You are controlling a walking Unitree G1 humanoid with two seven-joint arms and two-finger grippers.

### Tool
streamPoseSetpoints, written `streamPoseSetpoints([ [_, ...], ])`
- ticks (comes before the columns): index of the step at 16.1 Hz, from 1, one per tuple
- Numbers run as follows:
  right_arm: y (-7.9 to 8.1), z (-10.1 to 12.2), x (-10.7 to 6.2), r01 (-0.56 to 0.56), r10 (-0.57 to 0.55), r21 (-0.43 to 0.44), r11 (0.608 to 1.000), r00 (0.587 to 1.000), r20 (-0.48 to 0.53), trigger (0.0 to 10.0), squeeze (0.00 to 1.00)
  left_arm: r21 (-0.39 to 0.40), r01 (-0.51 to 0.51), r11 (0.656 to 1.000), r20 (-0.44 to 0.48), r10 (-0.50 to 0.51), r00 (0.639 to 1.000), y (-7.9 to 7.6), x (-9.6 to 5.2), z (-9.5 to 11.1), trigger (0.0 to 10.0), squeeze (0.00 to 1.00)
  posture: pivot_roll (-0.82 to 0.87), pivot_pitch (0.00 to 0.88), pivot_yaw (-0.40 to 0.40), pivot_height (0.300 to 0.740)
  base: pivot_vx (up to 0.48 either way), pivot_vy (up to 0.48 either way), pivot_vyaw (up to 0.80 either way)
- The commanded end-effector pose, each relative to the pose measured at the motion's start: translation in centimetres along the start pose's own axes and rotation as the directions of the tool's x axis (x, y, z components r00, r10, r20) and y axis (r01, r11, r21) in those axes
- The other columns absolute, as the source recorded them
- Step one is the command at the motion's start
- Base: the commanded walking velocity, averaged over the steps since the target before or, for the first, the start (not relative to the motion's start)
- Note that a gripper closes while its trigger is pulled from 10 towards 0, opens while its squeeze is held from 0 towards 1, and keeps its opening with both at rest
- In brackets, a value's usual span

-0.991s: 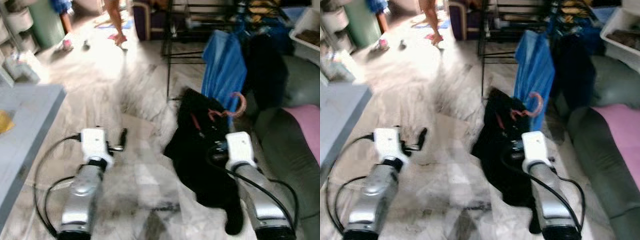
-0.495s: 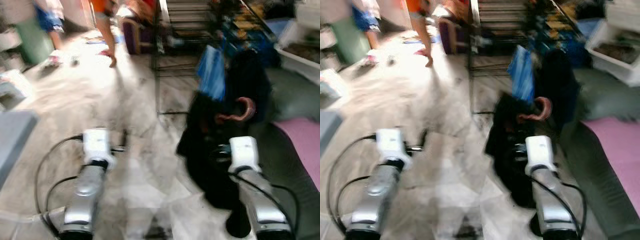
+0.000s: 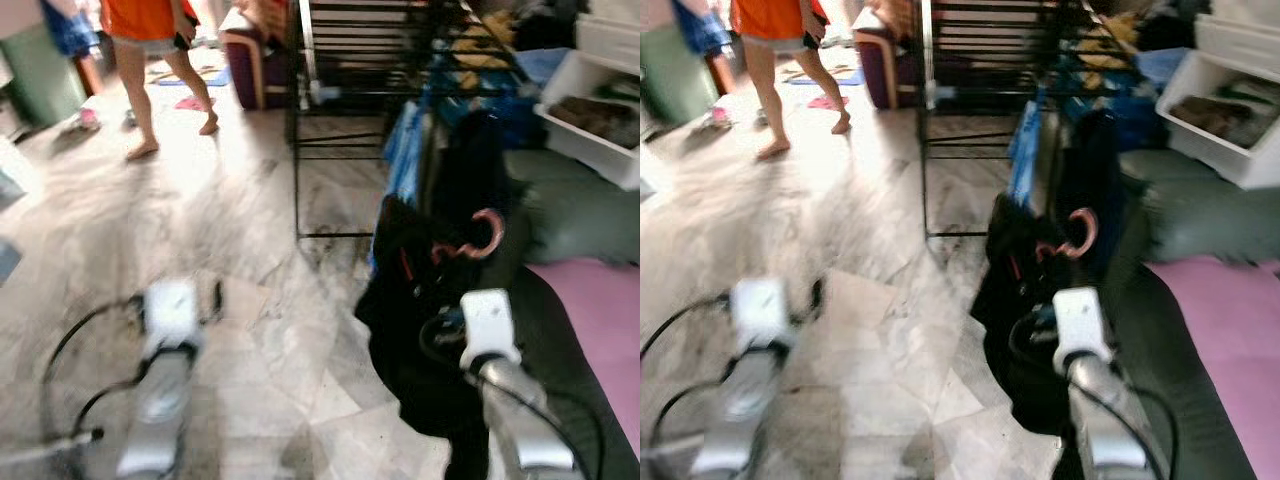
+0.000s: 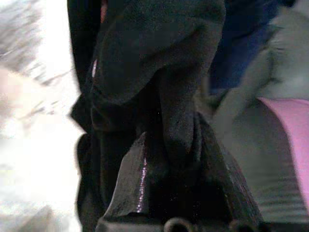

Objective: Hang hanger

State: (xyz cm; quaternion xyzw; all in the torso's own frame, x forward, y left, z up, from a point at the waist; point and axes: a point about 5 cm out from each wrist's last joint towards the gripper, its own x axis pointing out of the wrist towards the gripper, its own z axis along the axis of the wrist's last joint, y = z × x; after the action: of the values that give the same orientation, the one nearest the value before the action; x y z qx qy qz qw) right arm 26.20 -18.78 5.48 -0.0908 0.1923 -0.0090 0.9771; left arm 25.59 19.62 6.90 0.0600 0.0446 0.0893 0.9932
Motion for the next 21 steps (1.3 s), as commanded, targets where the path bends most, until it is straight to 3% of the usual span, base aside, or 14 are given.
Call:
streamPoseSetpoints([
  [1, -0.3, 0.9, -0.4, -0.007, 0.006, 0.016, 1.000, 0.999, 0.048, 10.0, 0.00, 0.015, 0.000, 1.000, 0.038, 0.000, 0.999, 0.3, 0.0, 0.7, 10.0, 0.00, 0.02, 0.000, -0.046, 0.740, 0.000, 0.000, 0.00],
  [5, -0.7, 0.0, -1.0, -0.002, 0.003, -0.019, 1.000, 0.999, 0.053, 10.0, 0.00, 0.052, 0.000, 0.999, 0.022, -0.001, 1.000, 1.3, -0.6, -0.1, 10.0, 0.00, 0.02, 0.000, -0.032, 0.740, 0.000, 0.000, 0.00],
  [11, -0.9, 0.1, -1.3, 0.009, -0.008, -0.020, 1.000, 0.998, 0.064, 10.0, 0.00, 0.039, 0.012, 0.999, 0.017, -0.013, 1.000, 0.4, -0.7, -0.2, 10.0, 0.00, -0.02, 0.000, -0.015, 0.740, 0.000, 0.000, 0.48],
  [16, -1.5, 0.7, -1.1, 0.068, -0.068, -0.003, 0.998, 0.994, 0.086, 10.0, 0.00, 0.020, 0.054, 0.998, 0.011, -0.054, 0.998, 0.0, -0.7, -0.1, 10.0, 0.00, -0.02, 0.000, -0.011, 0.740, 0.000, 0.000, 0.00],
  [21, -2.0, 0.5, -1.5, 0.114, -0.113, -0.019, 0.993, 0.991, 0.069, 10.0, 0.00, -0.003, 0.092, 0.996, 0.075, -0.092, 0.993, -0.2, 0.5, 1.9, 10.0, 0.00, -0.03, 0.000, -0.013, 0.740, 0.054, 0.000, 0.00],
])
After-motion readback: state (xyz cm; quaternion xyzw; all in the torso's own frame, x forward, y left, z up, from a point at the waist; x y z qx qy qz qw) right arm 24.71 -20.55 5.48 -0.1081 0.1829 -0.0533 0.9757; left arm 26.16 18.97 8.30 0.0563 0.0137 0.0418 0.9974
